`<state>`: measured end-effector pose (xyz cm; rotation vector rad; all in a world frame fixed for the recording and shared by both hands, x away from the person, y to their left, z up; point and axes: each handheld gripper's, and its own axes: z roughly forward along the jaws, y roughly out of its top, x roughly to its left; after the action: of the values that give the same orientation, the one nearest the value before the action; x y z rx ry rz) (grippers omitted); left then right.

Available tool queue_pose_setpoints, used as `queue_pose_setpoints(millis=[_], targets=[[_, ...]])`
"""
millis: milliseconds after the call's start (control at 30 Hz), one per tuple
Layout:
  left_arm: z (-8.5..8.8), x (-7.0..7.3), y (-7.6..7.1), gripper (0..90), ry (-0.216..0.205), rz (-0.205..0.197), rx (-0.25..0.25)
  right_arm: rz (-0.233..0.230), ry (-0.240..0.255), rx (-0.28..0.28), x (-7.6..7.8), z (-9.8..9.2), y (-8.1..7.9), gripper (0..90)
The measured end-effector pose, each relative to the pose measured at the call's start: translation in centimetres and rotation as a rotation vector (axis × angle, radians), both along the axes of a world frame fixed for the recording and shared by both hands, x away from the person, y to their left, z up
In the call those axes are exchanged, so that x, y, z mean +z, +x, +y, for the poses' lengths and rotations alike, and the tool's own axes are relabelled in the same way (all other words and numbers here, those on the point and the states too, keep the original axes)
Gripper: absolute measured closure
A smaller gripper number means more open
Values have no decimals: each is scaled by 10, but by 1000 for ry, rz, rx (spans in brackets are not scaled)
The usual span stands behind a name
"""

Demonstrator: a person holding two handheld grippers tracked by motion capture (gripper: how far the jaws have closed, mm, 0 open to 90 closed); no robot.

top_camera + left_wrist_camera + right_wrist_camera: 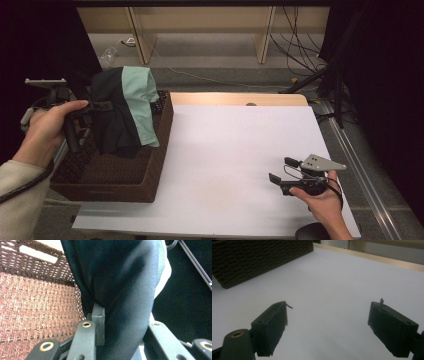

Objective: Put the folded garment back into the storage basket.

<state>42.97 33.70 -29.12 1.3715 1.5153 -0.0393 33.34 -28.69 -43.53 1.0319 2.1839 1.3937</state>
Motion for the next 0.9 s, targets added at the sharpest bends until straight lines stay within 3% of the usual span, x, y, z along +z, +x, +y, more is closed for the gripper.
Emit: queue_pose_setpoints(millis=[900], targets=[[14, -11, -4, 702, 34, 22, 10, 0, -2, -2, 0, 0, 0, 167]])
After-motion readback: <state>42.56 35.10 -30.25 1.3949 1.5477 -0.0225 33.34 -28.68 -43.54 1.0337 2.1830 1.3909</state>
